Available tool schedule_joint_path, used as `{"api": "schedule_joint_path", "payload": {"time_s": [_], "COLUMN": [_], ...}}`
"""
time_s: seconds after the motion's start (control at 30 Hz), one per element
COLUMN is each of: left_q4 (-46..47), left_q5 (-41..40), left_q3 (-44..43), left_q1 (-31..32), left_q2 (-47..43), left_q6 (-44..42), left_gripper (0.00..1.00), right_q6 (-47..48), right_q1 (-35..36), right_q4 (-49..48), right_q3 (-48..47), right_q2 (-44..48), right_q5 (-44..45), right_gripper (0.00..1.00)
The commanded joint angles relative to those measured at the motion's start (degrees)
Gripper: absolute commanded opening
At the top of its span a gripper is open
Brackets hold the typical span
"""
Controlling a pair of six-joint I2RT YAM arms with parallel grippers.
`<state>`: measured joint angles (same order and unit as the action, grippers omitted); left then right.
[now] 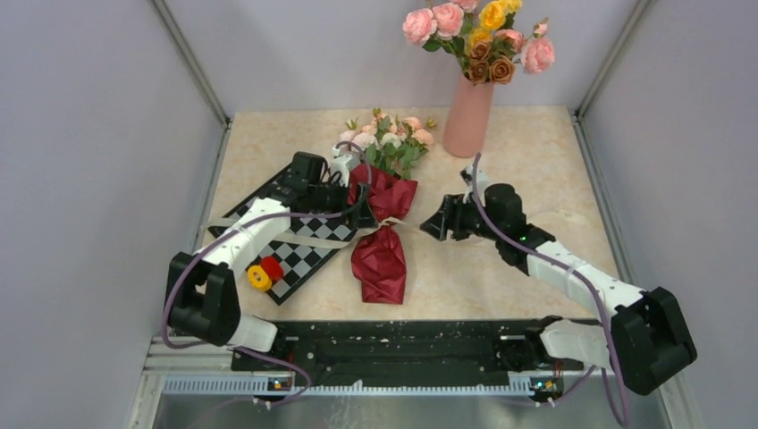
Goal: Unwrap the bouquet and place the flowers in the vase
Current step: Untie the ribbon from the wrapping paper.
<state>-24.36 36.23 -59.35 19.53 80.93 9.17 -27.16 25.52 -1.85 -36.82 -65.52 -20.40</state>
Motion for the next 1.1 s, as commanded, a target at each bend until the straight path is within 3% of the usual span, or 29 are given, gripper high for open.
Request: {"api": "schedule_joint_path", "payload": {"time_s": [0.0,0.1,0.43,0.9,1.07], "left_q4": [-1.5,-3.5,-5.7,-5.6,-4.6], "left_q5": [1.8,1.3,-2.2,-5.0,-1.8], "left_q3": [-2.1,-3.0,-3.9,-4.5,-4.8], "left_q1": [-0.1,-0.1,-0.1,-0.1,-0.1], "left_q2": [3.9,6.0,9.4,11.0,12.1], "left_q6": [0.0,-0.3,0.2,1.4,2.8], "left_gripper": [0.8,0.71,0.58,0.59,0.48], "right_q6": [-1.5,-1.2,2.5,4.4,4.8], "right_q1": [6.5,8.9,14.7,16.9,17.3], "right_q4": [-10.6,-11.1,-10.4,-7.3,-6.6], "right_q3": [-1.6,-4.9,-13.3,-19.8,-21.1], "right_q2": [-3.3,-8.9,-19.6,-27.5,-29.6], "right_q5": [2.2,2.6,5.4,9.8,10.4], "right_gripper": [0.63,0.57,0.48,0.38,0.37]}}
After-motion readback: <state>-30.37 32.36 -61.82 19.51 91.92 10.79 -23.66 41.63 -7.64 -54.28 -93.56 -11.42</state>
